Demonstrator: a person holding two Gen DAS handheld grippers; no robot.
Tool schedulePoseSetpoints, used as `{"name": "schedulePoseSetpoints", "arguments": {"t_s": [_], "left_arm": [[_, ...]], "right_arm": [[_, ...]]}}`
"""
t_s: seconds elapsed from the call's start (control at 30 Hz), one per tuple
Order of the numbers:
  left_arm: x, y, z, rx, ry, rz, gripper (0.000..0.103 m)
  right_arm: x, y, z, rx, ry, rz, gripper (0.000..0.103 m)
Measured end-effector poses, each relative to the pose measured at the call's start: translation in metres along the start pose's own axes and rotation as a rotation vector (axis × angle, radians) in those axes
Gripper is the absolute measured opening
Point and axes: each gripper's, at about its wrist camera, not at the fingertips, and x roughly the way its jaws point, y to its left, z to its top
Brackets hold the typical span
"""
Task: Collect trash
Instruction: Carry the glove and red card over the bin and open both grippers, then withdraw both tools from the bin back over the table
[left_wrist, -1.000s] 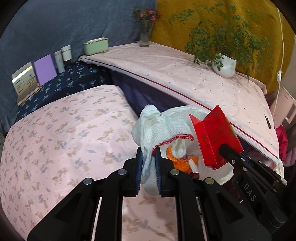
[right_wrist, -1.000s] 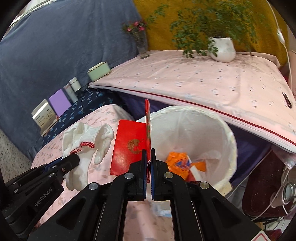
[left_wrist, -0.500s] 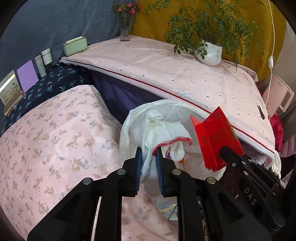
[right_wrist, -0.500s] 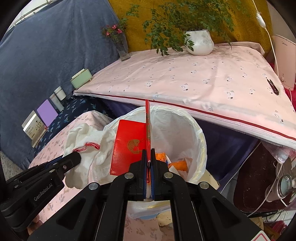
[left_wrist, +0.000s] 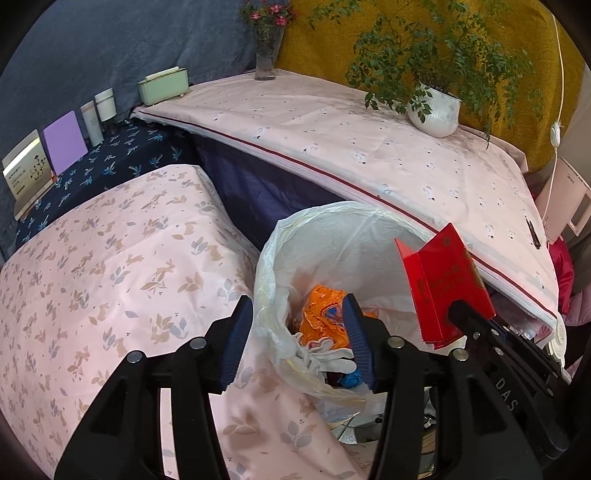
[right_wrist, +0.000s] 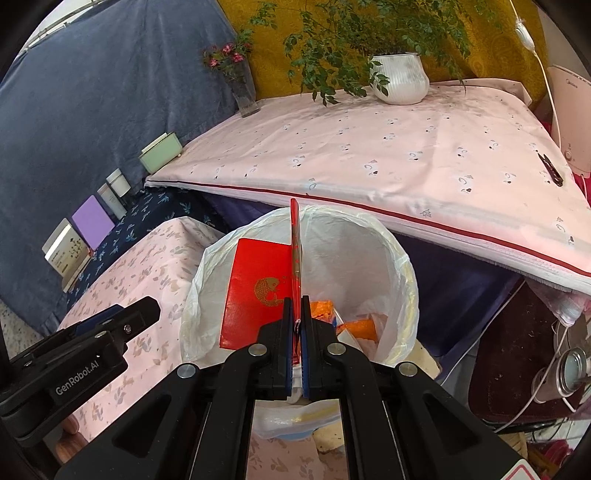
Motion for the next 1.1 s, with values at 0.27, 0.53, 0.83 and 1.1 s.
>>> {"name": "schedulePoseSetpoints", "arguments": {"t_s": [0.27,0.53,0.83,1.1], "left_arm": [[-0.002,0.01,-0.004,-0.014,-0.003,0.02,0.048],[-0.006,0.021,-0.007,-0.038,-0.016,0.04,0.056],[-0.016,0.032,-0.013,-0.058,-0.028,0.063,0.059],[-0.028,0.041,-0.022,-0.06,-0.039,0.094,0.065]], "right_arm": [[0.004,0.013,-0.001,-0.022,0.009,0.011,0.006],[0.003,0.022,0.001,-0.038,-0.009,0.003,0.028],[-0.008,0.036,-0.002,-0.087,-0.02,-0.007,0.043],[-0.024,0.046,-0.006,-0.151,-0.007,-0.03,0.058]]}}
